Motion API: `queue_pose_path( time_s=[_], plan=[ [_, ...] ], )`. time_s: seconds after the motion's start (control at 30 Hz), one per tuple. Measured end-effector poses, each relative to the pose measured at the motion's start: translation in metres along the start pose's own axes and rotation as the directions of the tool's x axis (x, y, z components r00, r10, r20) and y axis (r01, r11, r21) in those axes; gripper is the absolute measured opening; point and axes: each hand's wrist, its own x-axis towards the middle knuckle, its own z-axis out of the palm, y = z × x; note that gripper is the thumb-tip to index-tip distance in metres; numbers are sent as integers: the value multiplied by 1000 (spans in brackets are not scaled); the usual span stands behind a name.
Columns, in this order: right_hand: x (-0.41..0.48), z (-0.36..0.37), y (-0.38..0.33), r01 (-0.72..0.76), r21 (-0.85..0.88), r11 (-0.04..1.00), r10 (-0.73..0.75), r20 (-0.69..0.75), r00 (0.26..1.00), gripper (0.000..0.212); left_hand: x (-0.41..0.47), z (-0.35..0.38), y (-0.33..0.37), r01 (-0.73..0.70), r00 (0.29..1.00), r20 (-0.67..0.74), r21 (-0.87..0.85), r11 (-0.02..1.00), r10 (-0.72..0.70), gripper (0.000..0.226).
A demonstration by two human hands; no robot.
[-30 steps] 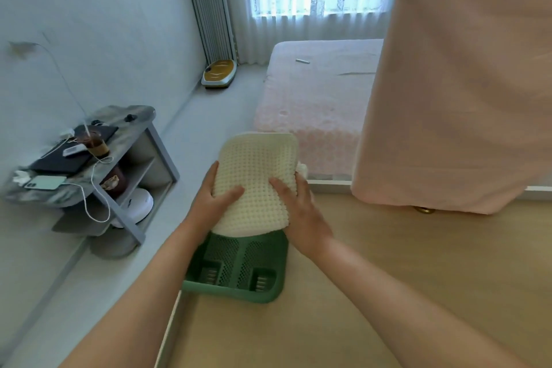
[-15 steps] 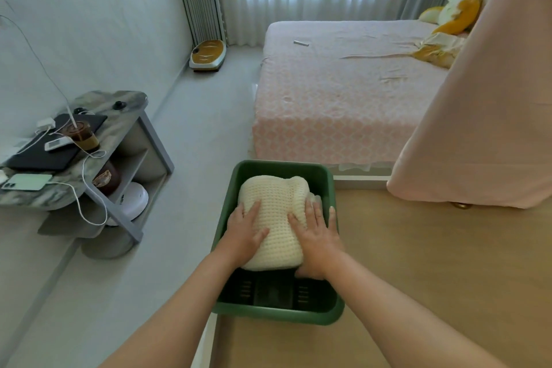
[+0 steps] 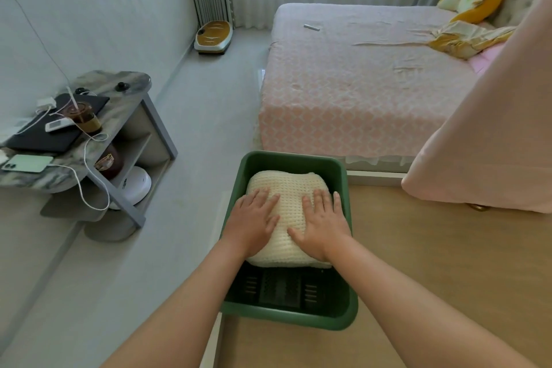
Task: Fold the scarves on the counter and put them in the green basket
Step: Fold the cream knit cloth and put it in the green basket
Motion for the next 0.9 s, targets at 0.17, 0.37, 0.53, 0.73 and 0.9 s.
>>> queue_pose_path(
  time_s=[0.17,0.37,0.53,0.73,0.9],
  plan=[
    [-25,-1,-30,273,94,957,-250,-203,947,68,-30,-3,-13,270,951,-118,-142,952,-287,70],
    [-33,23,-41,324,-122,938,-334,-75,940,127,-40,-2,-16,282,945,-93,-257,924,-314,76],
    [-15,17,-44,227,-181,957,-253,-138,958,127,-45,0,-13,266,953,-94,-203,942,-289,82],
    [17,-4,-38,209,-173,963,-229,-105,968,129,-50,3,-16,250,961,-56,-239,938,-270,90],
    [11,-2,-30,320,103,942,-319,-31,947,113,-47,-5,-9,259,942,-195,-99,961,-274,60]
  ],
)
